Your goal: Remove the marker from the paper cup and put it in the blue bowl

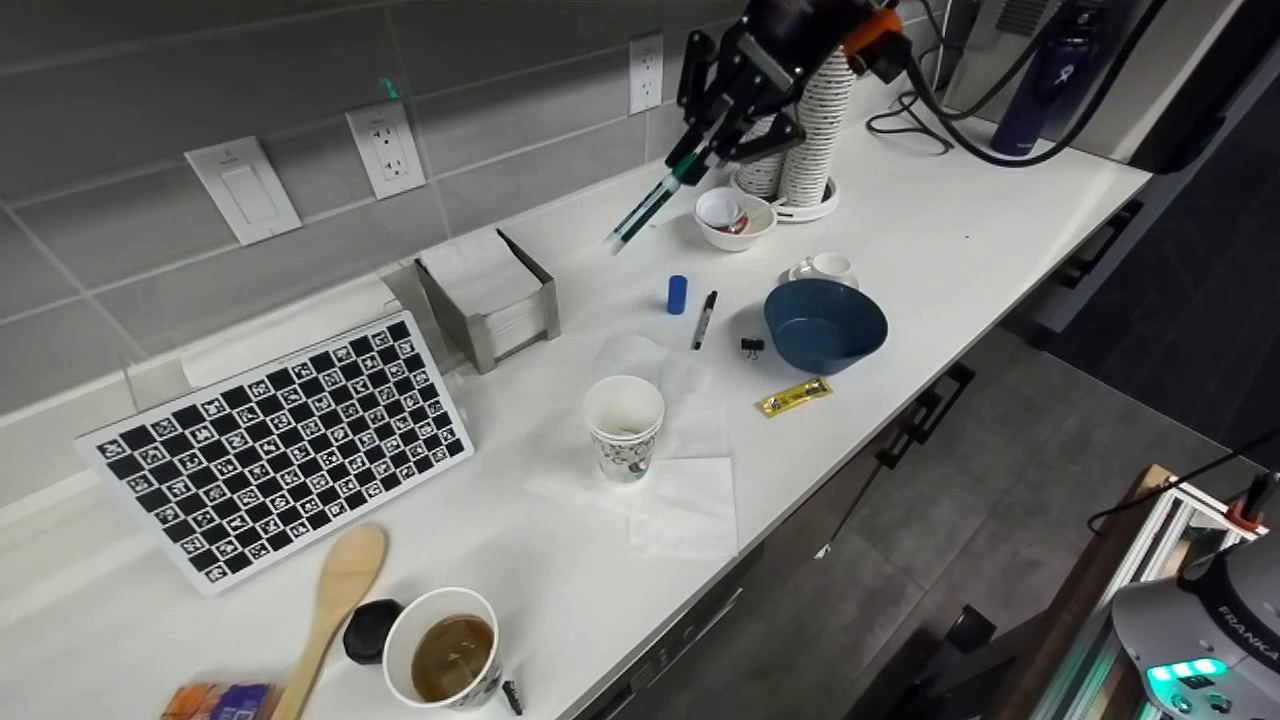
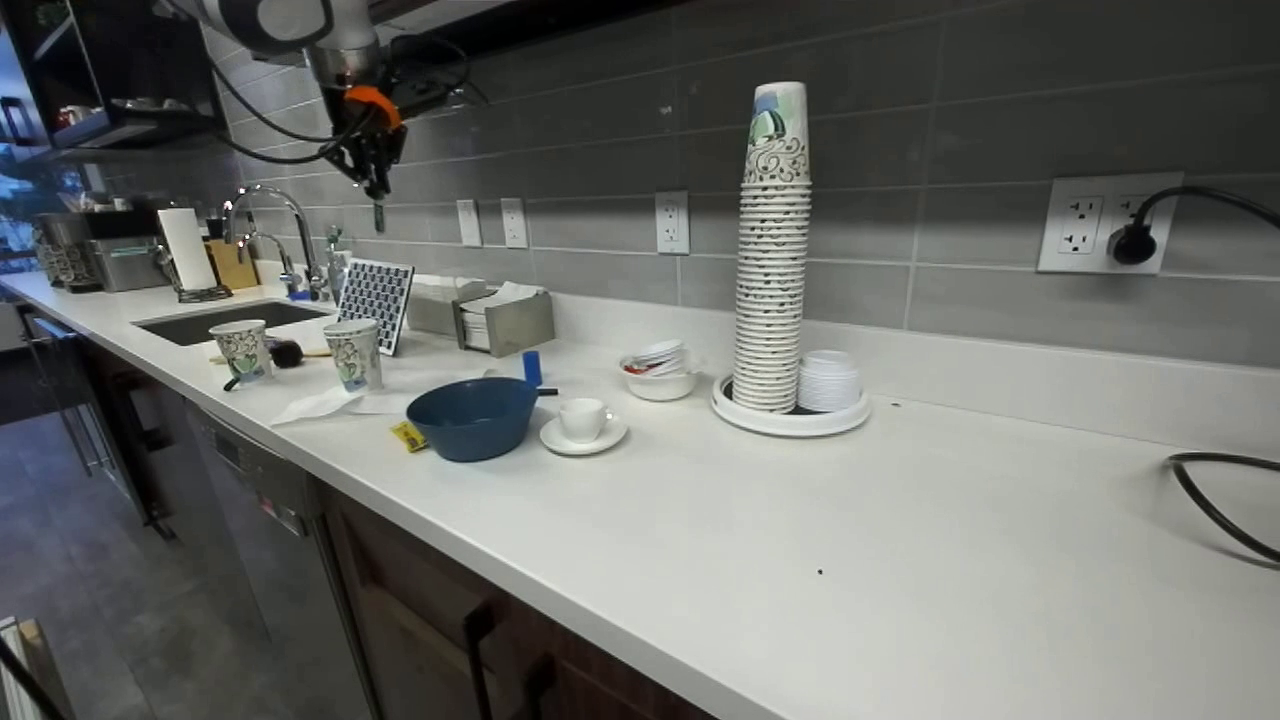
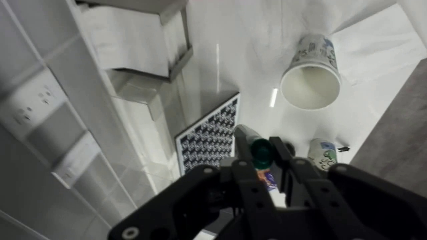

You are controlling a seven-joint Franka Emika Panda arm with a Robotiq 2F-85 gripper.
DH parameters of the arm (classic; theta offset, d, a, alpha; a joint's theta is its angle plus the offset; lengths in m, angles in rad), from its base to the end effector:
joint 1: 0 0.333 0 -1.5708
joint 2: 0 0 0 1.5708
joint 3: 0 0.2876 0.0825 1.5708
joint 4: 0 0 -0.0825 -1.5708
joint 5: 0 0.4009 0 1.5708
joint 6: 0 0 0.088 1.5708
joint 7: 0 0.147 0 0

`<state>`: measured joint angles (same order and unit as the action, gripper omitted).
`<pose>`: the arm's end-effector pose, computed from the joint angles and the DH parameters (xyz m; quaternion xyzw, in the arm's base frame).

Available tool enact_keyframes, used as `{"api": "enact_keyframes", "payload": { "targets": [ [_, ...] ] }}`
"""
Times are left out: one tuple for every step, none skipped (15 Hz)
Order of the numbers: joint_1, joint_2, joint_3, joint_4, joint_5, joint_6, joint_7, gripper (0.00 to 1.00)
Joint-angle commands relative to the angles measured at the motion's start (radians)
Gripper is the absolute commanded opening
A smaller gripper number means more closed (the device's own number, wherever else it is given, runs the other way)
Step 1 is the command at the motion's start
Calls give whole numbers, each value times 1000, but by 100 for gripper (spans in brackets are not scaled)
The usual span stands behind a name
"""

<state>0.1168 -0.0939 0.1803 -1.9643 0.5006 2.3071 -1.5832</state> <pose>0.5723 0.2026 0.4961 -0.6569 -0.6938 -0.2924 0.0396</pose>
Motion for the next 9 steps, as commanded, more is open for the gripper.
{"api": "enact_keyframes", "payload": {
  "targets": [
    [-46,-24,-127,-64,72,21,-11,5],
    [-64,-28,-161,-94,80,22,-8,5],
    [-81,-26,-189,-118,89,23,3,5],
    [-95,-22,-211,-144,94,23,20,5],
    [-111,-17,-233,-173,99,16,30,5],
    [-124,-13,-254,-197,115,-2,33,5],
    [-137,-11,-273,-221,135,-25,30,5],
    [-148,-9,-290,-247,154,-44,18,5],
    [-159,-8,-304,-274,166,-73,5,5]
  ]
}}
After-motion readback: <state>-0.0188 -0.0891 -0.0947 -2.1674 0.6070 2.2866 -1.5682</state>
